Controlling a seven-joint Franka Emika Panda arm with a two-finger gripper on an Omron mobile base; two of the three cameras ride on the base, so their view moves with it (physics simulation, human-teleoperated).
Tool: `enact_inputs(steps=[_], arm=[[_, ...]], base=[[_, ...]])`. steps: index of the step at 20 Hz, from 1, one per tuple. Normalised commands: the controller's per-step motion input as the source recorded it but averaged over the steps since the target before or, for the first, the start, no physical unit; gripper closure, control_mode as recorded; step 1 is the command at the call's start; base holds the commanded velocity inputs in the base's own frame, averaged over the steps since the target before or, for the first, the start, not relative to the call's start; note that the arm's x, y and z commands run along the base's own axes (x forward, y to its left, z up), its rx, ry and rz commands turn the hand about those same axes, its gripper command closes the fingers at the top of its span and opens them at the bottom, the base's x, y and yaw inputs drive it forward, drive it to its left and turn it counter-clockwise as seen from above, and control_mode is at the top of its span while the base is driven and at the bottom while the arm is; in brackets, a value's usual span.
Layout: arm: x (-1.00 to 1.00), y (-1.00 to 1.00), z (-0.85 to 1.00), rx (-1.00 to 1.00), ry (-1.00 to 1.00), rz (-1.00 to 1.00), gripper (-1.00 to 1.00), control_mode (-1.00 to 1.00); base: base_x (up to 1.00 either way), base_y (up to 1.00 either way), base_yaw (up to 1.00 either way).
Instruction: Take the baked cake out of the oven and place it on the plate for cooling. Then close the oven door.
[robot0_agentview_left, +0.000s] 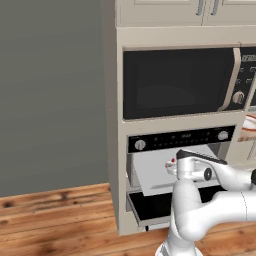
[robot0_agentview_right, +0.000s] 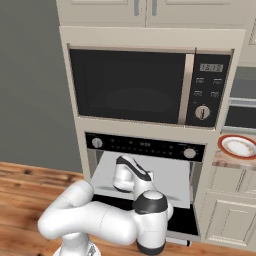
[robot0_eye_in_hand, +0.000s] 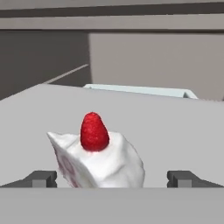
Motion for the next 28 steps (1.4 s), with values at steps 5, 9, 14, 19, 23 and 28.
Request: enact_inputs(steps=[5,9,14,19,23,28], arm=[[0.12,0.00,-0.08,0.00,-0.02,0.01,-1.00,-1.00],[0.10,0.00,-0.05,0.00,-0.02,0.01,-1.00,-1.00],[0.09,0.00,-0.01,0.00,-0.03,0.03,-1.00,-1.00],[0.09,0.00,-0.05,0.00,-0.04,0.05,-1.00,-1.00],[0.01,0.00,-0.07,0.00,-0.01,0.09,-1.00,-1.00],[0.00,0.03,-0.01,0.00,0.00,0.09,-1.00,-1.00]], base=[[0.00,0.00,0.00],[0.00,0.00,0.00],[0.00,0.00,0.00],[0.00,0.00,0.00],[0.00,0.00,0.00],[0.00,0.00,0.00]])
